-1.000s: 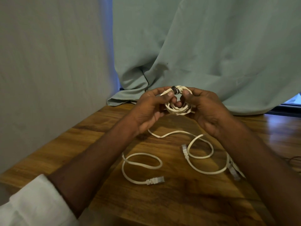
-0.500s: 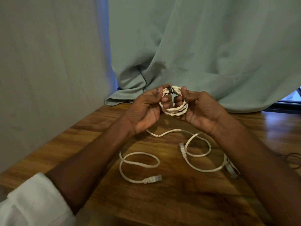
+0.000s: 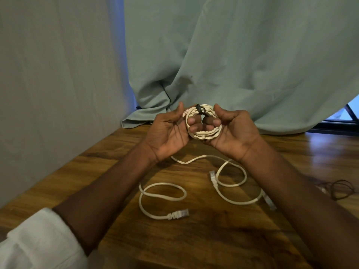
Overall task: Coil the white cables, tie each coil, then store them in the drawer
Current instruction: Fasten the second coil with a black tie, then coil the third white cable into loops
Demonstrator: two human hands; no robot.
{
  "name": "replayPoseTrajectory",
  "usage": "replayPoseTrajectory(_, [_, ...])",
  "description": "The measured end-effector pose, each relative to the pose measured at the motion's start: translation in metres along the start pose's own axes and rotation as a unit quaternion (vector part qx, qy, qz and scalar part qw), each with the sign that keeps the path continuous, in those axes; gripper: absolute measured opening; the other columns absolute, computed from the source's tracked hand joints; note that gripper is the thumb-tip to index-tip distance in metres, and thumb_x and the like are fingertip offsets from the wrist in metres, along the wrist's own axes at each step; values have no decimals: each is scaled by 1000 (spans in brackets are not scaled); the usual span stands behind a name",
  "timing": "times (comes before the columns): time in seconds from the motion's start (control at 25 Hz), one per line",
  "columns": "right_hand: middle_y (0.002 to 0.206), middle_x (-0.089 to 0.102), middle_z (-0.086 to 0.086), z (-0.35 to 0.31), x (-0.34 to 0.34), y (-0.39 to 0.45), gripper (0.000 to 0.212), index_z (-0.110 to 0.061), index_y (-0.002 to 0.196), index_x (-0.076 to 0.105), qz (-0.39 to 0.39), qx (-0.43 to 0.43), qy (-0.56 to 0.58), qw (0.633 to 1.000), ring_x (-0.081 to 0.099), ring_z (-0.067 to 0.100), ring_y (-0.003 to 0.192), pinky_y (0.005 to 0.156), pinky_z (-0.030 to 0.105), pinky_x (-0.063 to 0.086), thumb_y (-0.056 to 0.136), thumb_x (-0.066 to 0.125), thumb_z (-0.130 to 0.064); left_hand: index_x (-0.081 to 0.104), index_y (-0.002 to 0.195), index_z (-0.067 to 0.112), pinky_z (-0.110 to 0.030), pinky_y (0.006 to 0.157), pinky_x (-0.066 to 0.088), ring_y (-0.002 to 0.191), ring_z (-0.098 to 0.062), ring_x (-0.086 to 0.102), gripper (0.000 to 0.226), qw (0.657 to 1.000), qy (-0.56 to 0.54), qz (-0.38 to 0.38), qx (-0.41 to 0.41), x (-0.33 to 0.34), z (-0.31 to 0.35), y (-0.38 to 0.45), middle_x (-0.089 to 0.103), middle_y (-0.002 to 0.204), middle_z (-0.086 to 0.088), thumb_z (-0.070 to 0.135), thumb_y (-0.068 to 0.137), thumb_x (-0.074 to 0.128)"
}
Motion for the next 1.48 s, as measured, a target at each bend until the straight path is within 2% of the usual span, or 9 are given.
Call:
replayPoseTrajectory(0.2, [52, 42, 3, 2, 6, -1, 42, 3, 113, 55, -11, -19, -2, 1000, 42, 17, 55, 86, 40, 40, 105, 43, -36, 67, 112, 0, -32, 77, 49, 70, -16, 48, 33, 1000, 20, -9, 17, -3, 1, -1, 49, 77, -5, 17, 108, 39])
replayPoseTrajectory(0.32, [72, 59, 6, -7, 8, -6, 39, 2, 116, 62, 2, -71, -110, 991, 58, 17, 66, 81, 37, 57, 107, 46, -32, 53, 137, -4, -42, 91, 55, 89, -21, 62, 39, 994, 88, 37, 53, -15, 4, 0, 61, 96, -10, 15, 103, 54])
replayPoseTrajectory(0.44, [101, 68, 18, -13, 4, -10, 29, 2, 121, 67, 53, -122, -243, 961, 66, 26, 89, 94, 48, 58, 108, 48, -15, 54, 126, 5, -40, 86, 62, 93, -23, 67, 28, 985, 124, 87, 83, -21, 8, 0, 66, 102, -14, 6, 99, 59])
replayPoseTrajectory(0.56, [87, 69, 9, -9, -1, -5, 26, 1, 122, 67, 116, -137, -277, 944, 66, 13, 70, 80, 37, 59, 108, 49, -9, 52, 123, 7, -35, 78, 62, 80, -17, 65, 22, 984, 131, 86, 80, -16, 12, -3, 63, 86, -11, 2, 101, 53])
replayPoseTrajectory(0.68, [91, 77, 9, -11, 1, -13, 24, -7, 123, 71, 130, -151, -306, 931, 73, 18, 76, 78, 39, 61, 106, 55, -11, 54, 125, 8, -40, 81, 63, 92, -25, 70, 25, 983, 131, 105, 68, -16, 9, -4, 70, 101, -18, 1, 100, 56])
replayPoseTrajectory(0.88, [97, 81, 5, -33, 14, -47, 20, -15, 112, 80, 200, -279, -493, 799, 79, 25, 87, 75, 40, 65, 97, 69, -8, 58, 125, 4, -49, 94, 60, 107, -32, 71, 33, 975, 184, 95, 74, -2, 5, -4, 72, 114, -22, 18, 96, 65])
replayPoseTrajectory(1.12, [90, 81, 3, -60, 1, -132, 11, -20, 99, 83, 286, -272, -506, 767, 78, 26, 84, 78, 49, 64, 93, 75, -16, 68, 106, 17, -42, 89, 58, 94, -10, 73, 17, 864, 471, 115, 136, 41, -12, -12, 77, 97, 1, 30, 106, 57])
replayPoseTrajectory(1.36, [87, 77, 12, -72, -49, -237, 5, -20, 91, 79, 431, -178, -544, 698, 75, 30, 71, 59, 49, 64, 91, 75, -16, 69, 97, 24, -41, 89, 55, 96, -12, 69, 12, 770, 617, 48, 156, 104, -60, -46, 73, 96, 7, 36, 96, 69])
replayPoseTrajectory(1.48, [88, 76, 10, -68, -62, -275, 7, -15, 93, 79, 460, -138, -578, 659, 72, 22, 73, 64, 37, 60, 93, 72, -15, 65, 100, 30, -44, 91, 49, 104, -15, 60, 13, 669, 715, -5, 203, 125, -89, -58, 66, 104, 11, 41, 93, 65])
Point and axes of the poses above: each hand's wrist, its own y-axis towards the middle knuckle, its own x-axis out of the palm, z = x × y, the point moved 3 cm from there along y, towards the middle knuckle
